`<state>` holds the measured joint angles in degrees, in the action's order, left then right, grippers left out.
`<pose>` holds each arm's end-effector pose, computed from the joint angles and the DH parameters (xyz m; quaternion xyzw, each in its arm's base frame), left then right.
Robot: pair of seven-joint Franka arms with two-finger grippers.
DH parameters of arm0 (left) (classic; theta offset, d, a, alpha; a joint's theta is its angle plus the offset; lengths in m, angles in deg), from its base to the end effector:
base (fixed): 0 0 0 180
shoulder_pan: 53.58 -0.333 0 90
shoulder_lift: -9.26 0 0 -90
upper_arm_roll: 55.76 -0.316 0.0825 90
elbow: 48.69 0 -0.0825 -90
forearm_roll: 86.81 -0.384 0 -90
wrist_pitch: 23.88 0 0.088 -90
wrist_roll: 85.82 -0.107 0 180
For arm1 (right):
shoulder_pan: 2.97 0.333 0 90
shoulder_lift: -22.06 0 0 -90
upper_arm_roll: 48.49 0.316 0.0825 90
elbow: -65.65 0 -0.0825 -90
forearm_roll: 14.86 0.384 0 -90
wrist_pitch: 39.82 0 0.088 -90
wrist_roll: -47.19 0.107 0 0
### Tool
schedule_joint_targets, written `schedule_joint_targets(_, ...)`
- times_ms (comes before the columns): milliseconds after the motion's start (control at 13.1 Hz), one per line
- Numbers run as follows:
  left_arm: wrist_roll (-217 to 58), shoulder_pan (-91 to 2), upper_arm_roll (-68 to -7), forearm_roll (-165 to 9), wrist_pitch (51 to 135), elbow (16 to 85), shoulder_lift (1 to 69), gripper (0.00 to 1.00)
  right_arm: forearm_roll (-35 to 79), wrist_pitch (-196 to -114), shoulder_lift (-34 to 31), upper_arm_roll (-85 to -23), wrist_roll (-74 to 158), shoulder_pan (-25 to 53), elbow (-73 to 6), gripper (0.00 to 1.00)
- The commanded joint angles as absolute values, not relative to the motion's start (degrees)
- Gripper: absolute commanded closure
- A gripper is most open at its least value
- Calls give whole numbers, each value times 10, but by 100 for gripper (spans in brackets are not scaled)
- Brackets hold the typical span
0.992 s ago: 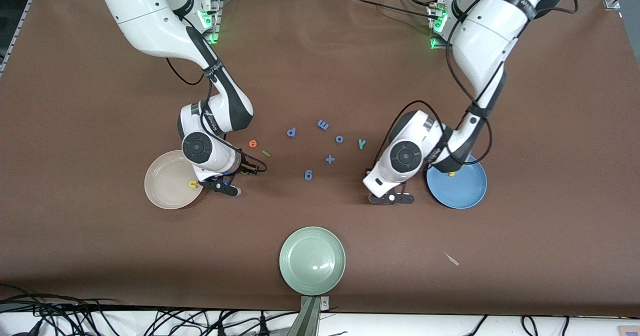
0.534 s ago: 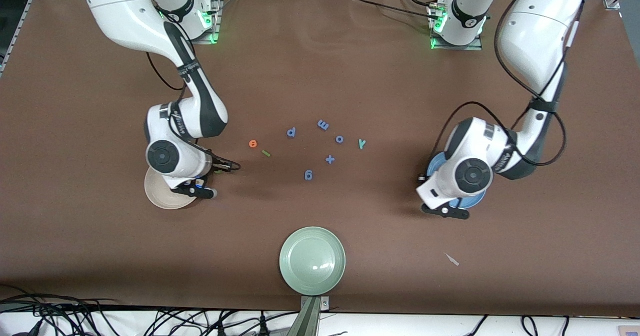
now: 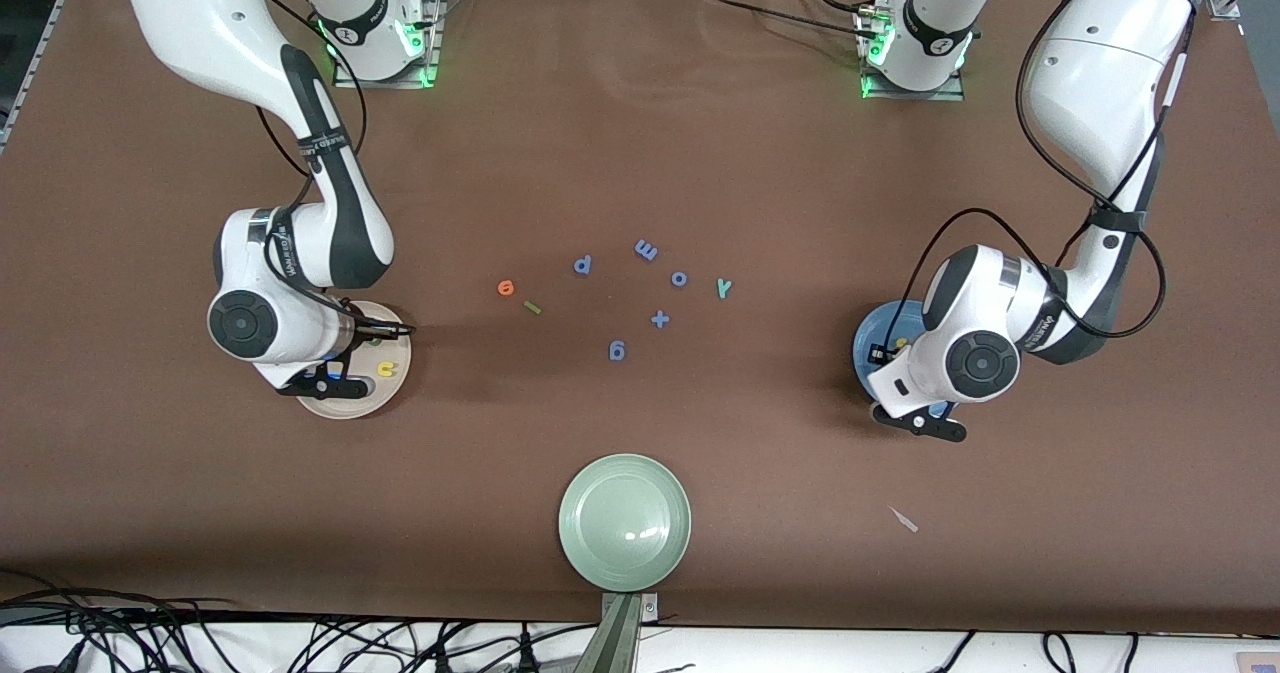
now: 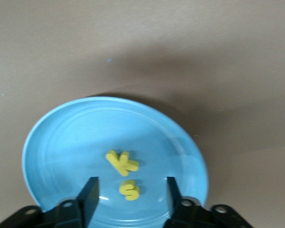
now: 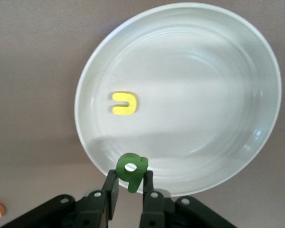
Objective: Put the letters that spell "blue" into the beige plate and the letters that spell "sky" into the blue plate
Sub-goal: 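Drop the g in the beige plate while the left gripper drops k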
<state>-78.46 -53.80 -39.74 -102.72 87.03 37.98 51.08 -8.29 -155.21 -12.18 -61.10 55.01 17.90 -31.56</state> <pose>0.6648 -0.1409 0.2242 -0.9833 0.1189 0.1280 0.0519 0.6352 0.1112 0.2358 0.9911 -0.0172 -0.1280 0.0336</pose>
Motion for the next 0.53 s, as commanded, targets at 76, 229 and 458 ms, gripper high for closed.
schedule_joint_targets(76, -688, -528, -343, -1009, 841, 405, 481, 0, -71, -1550, -115, -613, 553, 180, -318, 25)
schedule_joint_targets(229, -632, -527, -304, -1009, 861, 443, 469, 0, -40, -1552, -116, -611, 573, 184, -317, 24)
schedule_joint_targets(458, -575, -528, -256, -1012, 975, 544, 443, 0, -33, -1553, -117, -610, 575, 188, -316, 24)
